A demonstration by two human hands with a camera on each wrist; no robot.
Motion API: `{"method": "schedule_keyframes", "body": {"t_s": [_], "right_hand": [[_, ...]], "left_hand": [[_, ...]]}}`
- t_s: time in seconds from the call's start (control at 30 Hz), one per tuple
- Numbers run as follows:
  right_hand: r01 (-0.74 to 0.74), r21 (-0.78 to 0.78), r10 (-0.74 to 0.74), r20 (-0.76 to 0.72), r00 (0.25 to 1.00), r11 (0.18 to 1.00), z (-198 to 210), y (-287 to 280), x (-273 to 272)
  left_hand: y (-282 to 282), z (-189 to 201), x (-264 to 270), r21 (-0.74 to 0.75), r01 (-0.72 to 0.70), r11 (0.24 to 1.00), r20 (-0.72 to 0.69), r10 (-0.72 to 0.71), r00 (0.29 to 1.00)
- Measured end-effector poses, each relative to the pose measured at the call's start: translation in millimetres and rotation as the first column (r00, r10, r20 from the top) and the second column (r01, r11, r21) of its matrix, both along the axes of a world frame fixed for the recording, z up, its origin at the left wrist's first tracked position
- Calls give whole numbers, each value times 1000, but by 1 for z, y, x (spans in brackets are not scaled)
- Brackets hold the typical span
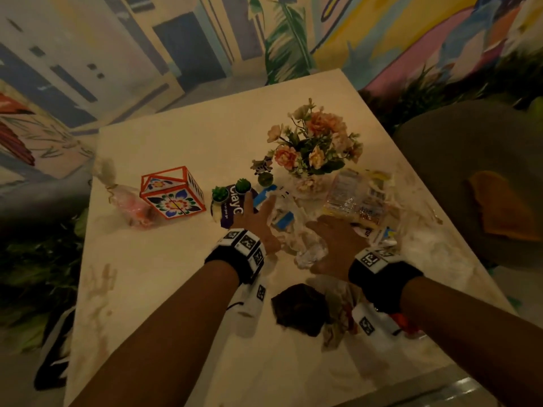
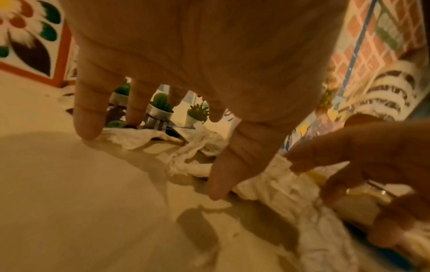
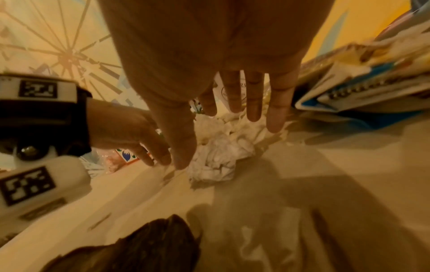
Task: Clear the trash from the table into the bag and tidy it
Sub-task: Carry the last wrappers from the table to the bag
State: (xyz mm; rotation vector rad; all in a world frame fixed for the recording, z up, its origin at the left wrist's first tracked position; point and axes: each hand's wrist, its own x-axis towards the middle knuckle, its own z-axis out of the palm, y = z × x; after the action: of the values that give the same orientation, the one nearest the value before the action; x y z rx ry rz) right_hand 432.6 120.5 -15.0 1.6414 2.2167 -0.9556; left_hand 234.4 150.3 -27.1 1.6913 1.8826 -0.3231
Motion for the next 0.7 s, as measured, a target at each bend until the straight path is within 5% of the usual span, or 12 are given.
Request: {"method": "schedule_keyframes", "body": {"t_s": [0.13, 0.3, 0.7], "right_hand": [[-17, -43, 19, 41, 999, 999, -15, 13, -12], [-22, 83, 14, 86, 996, 996, -20, 19, -22], [10, 73, -7, -34, 999, 997, -10, 26, -17]], "left_hand": [[12, -13, 0, 29, 164, 986, -91, -161, 983], [15, -14, 10, 27, 269, 963, -148, -262, 954], [0, -19, 12, 121, 240, 963, -164, -219, 962]]}}
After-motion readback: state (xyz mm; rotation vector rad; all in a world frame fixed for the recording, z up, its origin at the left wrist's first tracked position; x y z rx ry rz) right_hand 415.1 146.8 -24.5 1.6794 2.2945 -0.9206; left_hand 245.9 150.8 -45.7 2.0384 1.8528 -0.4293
